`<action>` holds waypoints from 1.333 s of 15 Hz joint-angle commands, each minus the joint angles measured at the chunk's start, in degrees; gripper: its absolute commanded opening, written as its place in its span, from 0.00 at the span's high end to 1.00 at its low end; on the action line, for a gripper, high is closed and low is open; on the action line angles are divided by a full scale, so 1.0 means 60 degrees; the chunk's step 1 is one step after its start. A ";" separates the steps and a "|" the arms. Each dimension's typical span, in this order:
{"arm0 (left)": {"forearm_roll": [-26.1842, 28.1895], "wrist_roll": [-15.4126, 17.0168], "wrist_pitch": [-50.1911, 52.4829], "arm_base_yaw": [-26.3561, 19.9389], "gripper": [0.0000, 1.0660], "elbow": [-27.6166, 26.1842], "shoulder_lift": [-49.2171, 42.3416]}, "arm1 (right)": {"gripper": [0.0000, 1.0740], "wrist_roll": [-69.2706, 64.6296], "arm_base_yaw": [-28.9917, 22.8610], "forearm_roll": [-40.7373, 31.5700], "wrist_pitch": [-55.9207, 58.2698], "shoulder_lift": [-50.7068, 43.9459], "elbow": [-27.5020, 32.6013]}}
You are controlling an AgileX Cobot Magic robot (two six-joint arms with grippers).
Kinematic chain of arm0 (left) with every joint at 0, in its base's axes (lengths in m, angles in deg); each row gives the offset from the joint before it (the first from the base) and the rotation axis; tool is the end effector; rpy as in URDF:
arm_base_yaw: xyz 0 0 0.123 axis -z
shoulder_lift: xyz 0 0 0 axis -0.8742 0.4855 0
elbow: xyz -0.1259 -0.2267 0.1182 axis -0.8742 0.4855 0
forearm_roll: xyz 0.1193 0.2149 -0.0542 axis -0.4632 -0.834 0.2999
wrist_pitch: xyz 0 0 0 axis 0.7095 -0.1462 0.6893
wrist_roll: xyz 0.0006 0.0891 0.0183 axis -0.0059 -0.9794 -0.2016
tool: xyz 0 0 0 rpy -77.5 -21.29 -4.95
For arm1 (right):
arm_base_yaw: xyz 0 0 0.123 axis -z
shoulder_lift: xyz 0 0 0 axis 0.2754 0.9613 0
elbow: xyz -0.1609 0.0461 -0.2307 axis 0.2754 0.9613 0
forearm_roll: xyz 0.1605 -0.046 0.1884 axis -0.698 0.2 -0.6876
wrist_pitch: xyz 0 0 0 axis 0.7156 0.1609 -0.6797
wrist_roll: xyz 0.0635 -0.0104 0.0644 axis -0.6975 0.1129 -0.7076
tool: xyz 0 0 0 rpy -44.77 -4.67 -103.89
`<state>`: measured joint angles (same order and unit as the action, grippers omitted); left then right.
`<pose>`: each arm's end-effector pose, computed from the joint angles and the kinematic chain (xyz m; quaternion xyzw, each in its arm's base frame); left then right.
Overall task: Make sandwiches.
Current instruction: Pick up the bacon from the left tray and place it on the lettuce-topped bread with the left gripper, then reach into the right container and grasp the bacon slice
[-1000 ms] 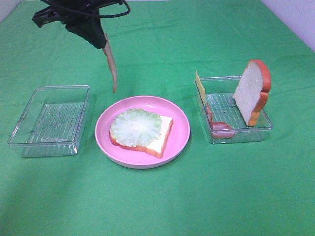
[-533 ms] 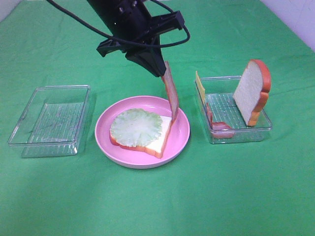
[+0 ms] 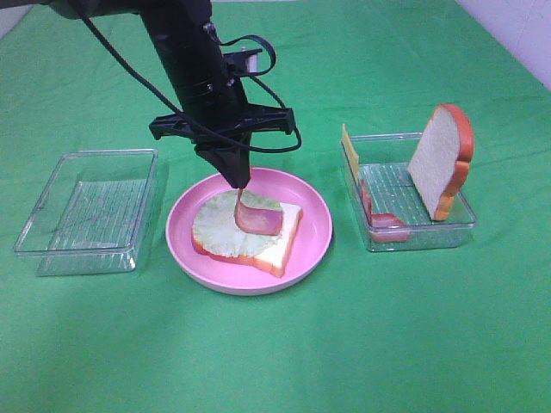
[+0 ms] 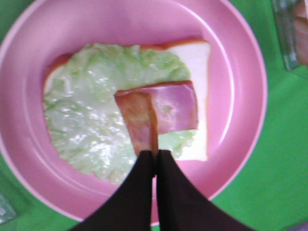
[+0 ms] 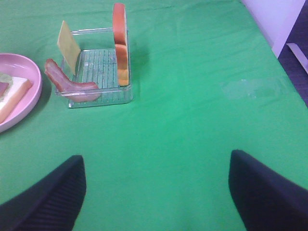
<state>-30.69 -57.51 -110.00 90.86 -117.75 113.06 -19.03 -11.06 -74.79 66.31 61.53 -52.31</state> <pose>0.3984 -0.2555 0.1943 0.1367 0.9797 -0.1451 0.0201 -0.0060 0.0080 0.2783 0.0088 0.8515 0.0087 0.5242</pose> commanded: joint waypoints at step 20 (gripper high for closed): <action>-0.2645 0.0267 -0.0745 0.0019 0.33 0.0430 -0.4889 | 0.28 0.0115 0.0057 0.0029 -0.0076 -0.0124 0.0010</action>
<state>-46.27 -55.56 -110.23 90.86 -115.57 84.70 -19.03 -11.06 -74.79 66.31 61.53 -52.31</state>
